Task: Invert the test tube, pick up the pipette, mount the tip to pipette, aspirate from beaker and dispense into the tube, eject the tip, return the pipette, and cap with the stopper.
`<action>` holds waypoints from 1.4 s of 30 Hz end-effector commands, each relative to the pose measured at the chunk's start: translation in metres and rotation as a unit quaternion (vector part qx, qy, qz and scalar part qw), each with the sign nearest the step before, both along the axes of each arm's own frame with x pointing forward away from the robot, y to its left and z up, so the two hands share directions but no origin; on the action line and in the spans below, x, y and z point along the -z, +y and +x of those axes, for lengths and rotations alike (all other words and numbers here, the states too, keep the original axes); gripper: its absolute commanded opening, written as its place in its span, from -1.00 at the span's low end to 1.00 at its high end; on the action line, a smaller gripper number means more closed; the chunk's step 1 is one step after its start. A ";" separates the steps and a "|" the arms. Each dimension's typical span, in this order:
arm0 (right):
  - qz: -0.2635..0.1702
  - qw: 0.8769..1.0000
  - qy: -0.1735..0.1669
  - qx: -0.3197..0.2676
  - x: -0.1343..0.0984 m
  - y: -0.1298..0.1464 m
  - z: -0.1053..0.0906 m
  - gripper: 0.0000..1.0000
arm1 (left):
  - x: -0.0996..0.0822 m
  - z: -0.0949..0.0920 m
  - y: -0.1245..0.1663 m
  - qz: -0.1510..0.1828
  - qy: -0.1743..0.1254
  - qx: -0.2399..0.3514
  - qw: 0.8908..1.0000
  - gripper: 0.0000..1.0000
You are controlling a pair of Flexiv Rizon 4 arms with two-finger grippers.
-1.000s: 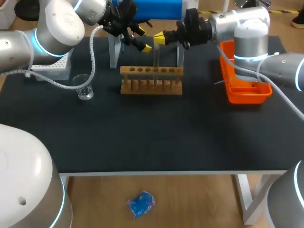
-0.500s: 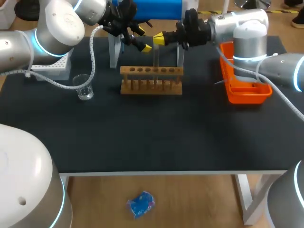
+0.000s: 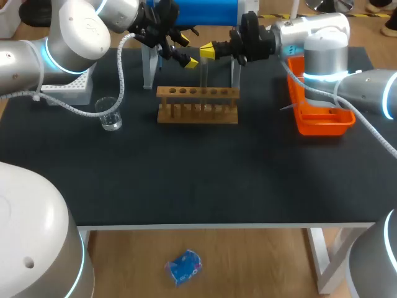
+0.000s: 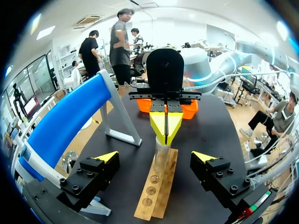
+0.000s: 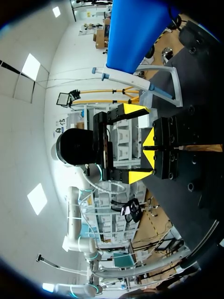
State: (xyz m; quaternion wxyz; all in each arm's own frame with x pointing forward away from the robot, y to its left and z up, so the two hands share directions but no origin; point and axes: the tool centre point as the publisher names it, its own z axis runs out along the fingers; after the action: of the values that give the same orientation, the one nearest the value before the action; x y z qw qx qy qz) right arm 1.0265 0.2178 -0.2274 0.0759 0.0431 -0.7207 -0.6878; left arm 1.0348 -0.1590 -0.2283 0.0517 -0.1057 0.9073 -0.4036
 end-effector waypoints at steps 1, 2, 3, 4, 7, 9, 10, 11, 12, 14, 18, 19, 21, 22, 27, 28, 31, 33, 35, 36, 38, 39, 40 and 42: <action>-0.002 1.000 0.003 -0.001 0.015 0.000 0.000 -1.00 | 0.001 0.000 0.000 -0.002 -0.001 0.001 1.000 1.00; -0.003 1.000 0.003 -0.002 0.015 0.000 0.000 -1.00 | 0.001 0.000 0.000 -0.002 -0.001 0.001 1.000 1.00; -0.003 1.000 0.003 -0.001 0.015 0.000 0.000 -1.00 | 0.001 0.000 0.000 -0.002 -0.001 0.001 1.000 1.00; -0.003 1.000 0.003 -0.001 0.015 0.000 -0.001 -1.00 | 0.001 0.000 0.000 -0.002 -0.001 0.001 1.000 1.00; -0.004 1.000 0.002 0.001 0.014 0.000 -0.001 -1.00 | 0.001 0.000 0.000 -0.002 -0.001 0.001 1.000 1.00; -0.002 1.000 -0.007 0.002 0.010 -0.001 -0.002 -1.00 | 0.001 0.000 0.000 -0.002 -0.001 0.001 1.000 1.00; -0.001 1.000 -0.009 0.002 0.008 -0.001 -0.002 -1.00 | 0.001 0.000 0.000 -0.002 -0.001 0.001 1.000 1.00; 0.000 1.000 -0.010 0.002 0.006 -0.001 -0.001 -1.00 | 0.001 0.000 0.000 -0.002 -0.001 0.001 1.000 1.00; 0.000 1.000 -0.013 0.001 0.004 -0.001 -0.001 -1.00 | 0.001 0.000 0.000 -0.002 -0.001 0.001 1.000 1.00; 0.002 1.000 -0.017 0.000 0.000 -0.001 -0.001 -1.00 | 0.001 0.000 0.000 -0.002 -0.001 0.001 1.000 1.00; 0.004 1.000 -0.026 0.002 -0.007 -0.003 -0.001 -1.00 | 0.001 0.000 0.000 -0.002 -0.001 0.001 1.000 1.00; 0.005 1.000 -0.027 0.001 -0.008 -0.003 -0.002 -1.00 | 0.001 0.000 0.000 -0.002 -0.001 0.001 1.000 1.00; 0.006 1.000 -0.031 0.001 -0.011 -0.004 -0.001 -1.00 | 0.001 0.000 0.000 -0.002 -0.001 0.001 1.000 1.00; 0.007 0.999 -0.032 0.001 -0.013 -0.004 -0.001 -1.00 | 0.001 0.000 0.000 -0.002 -0.001 0.001 1.000 1.00; 0.010 0.999 -0.040 -0.001 -0.021 -0.005 -0.001 -1.00 | 0.001 0.000 0.000 -0.002 -0.001 0.001 1.000 1.00; 0.010 0.999 -0.042 -0.001 -0.023 -0.005 -0.001 -1.00 | 0.001 0.000 0.000 -0.002 -0.001 0.001 1.000 1.00; 0.009 0.999 -0.046 -0.001 -0.027 -0.006 -0.001 -1.00 | 0.001 0.000 0.000 -0.002 -0.001 0.001 1.000 1.00; 0.003 0.999 -0.048 -0.002 -0.030 -0.008 -0.002 -1.00 | 0.001 0.000 0.000 -0.002 -0.001 0.001 1.000 1.00; -0.029 0.999 -0.042 0.002 -0.033 -0.011 -0.003 -1.00 | 0.001 0.000 0.000 -0.002 -0.001 0.001 1.000 1.00; -0.035 0.998 -0.044 0.002 -0.035 -0.013 -0.005 -1.00 | 0.001 0.000 0.000 -0.002 -0.001 0.001 1.000 1.00; -0.061 0.997 -0.046 0.007 -0.040 -0.020 -0.007 -1.00 | 0.001 0.000 0.000 -0.002 -0.001 0.001 1.000 1.00; -0.072 0.996 -0.048 0.008 -0.042 -0.023 -0.009 -1.00 | 0.001 0.000 0.000 -0.002 -0.001 0.001 1.000 1.00; -0.079 0.996 -0.048 0.010 -0.044 -0.027 -0.010 -1.00 | 0.001 0.000 0.000 -0.002 -0.001 0.001 1.000 1.00; -0.111 0.992 -0.050 0.017 -0.047 -0.033 -0.013 -1.00 | 0.001 0.000 0.000 -0.002 -0.001 0.001 1.000 1.00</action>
State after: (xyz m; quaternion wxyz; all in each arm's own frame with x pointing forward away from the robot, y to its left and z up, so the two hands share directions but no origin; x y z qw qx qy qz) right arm 1.0294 0.1968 -0.1979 0.0480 0.0657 -0.7611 -0.6435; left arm 1.0348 -0.1590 -0.2284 0.0517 -0.1057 0.9073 -0.4036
